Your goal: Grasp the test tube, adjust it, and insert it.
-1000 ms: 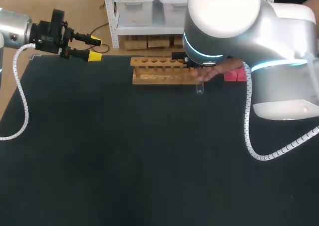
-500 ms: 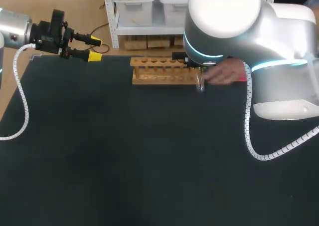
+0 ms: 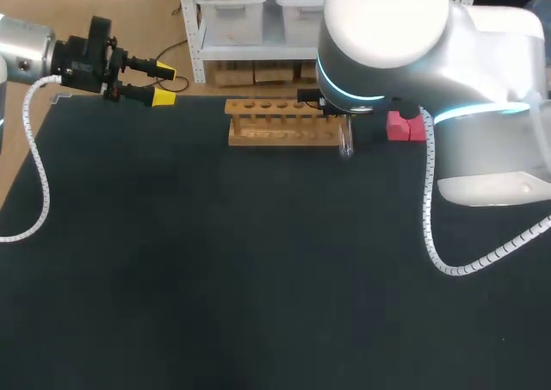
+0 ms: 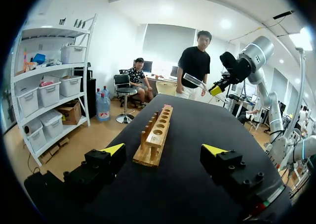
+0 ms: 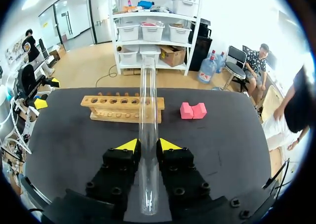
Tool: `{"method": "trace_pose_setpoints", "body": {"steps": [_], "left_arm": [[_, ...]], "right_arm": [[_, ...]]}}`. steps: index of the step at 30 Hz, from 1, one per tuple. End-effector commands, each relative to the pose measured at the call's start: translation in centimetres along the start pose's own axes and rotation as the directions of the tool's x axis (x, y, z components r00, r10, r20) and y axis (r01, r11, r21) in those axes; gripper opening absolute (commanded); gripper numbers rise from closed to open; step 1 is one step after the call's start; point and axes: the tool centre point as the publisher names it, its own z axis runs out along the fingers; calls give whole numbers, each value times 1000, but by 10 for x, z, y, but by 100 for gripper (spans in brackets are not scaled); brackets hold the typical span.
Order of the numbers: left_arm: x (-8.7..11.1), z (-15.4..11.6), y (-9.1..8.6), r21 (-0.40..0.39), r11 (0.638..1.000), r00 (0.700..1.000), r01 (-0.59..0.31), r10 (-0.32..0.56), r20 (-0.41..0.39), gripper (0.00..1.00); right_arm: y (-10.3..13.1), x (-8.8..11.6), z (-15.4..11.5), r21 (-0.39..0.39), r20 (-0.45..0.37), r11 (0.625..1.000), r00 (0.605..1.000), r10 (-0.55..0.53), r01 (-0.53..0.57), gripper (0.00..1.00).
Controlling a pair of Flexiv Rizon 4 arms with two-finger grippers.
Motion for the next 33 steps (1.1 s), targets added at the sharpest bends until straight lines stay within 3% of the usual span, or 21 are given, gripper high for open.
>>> {"method": "trace_pose_setpoints", "body": {"steps": [1,15,33], "left_arm": [[1,0,1,1,1000,1000,-2,2,1,100],[1,0,1,1,1000,1000,-2,2,1,100],[1,0,1,1,1000,1000,-2,2,1,100]], "right_arm": [[8,-2,15,7,5,1000,1000,-3,3,0],[34,1,67,18,-113,999,992,-48,50,0],[43,-7,102,24,-135,999,991,-26,29,0]]}}
